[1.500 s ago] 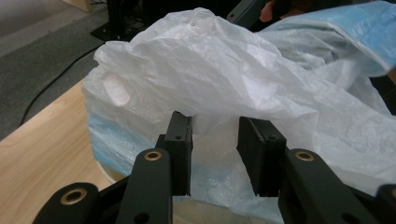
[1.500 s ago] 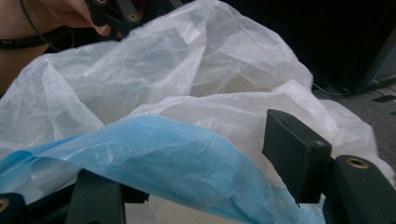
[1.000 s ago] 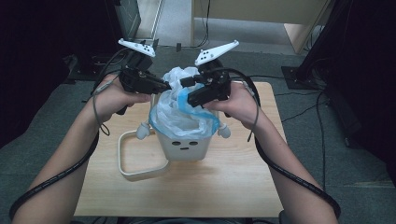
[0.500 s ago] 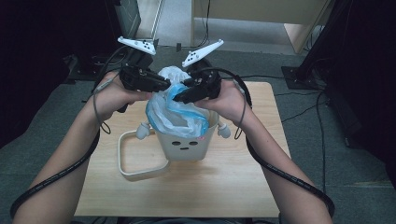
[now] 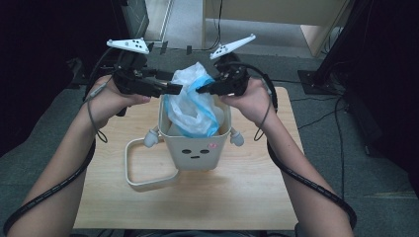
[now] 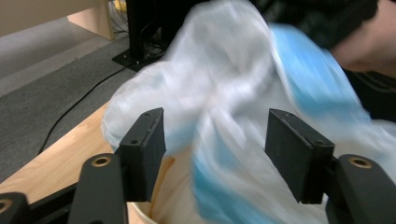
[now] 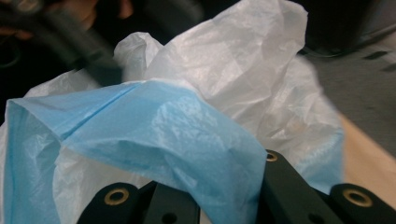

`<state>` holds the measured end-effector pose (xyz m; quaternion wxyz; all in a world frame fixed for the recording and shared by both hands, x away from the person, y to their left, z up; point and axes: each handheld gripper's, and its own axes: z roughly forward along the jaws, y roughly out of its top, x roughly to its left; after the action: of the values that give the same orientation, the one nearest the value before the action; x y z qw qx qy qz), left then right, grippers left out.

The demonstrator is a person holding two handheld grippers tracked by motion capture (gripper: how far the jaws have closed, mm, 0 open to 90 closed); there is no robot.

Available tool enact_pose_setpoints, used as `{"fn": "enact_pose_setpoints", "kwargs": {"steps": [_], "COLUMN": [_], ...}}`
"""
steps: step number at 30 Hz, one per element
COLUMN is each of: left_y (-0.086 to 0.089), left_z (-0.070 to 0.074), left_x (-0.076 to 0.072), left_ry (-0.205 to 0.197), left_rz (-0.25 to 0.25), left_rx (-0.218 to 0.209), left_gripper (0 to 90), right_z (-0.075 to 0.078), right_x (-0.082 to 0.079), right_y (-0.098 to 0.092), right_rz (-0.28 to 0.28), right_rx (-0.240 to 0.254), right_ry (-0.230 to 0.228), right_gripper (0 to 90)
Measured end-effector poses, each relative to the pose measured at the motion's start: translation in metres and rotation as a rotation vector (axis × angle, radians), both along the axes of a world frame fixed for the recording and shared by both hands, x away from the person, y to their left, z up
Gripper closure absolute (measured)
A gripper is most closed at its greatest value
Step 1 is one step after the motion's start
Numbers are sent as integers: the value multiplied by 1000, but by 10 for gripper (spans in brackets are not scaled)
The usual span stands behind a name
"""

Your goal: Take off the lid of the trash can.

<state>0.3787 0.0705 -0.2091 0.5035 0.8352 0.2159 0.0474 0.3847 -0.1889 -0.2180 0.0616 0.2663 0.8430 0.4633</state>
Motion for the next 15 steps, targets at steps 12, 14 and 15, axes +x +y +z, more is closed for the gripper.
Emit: {"fn": "enact_pose_setpoints", "kwargs": {"steps": [12, 14, 15], "left_y": [-36, -40, -41], "left_z": [-25, -26, -27], "left_x": [9, 9, 8], "left_ry": [40, 49, 55], "left_rz": [-54, -68, -78], "left_rx": [-31, -38, -34], "left_gripper": [316, 352, 410], "right_z": [27, 31, 32], "right_x": [-8, -11, -12], "right_y": [0, 3, 5], "right_rz": [2, 13, 16], "right_rx": [120, 134, 134], "right_ry": [-24, -28, -30], "right_gripper": [872, 872, 872]}}
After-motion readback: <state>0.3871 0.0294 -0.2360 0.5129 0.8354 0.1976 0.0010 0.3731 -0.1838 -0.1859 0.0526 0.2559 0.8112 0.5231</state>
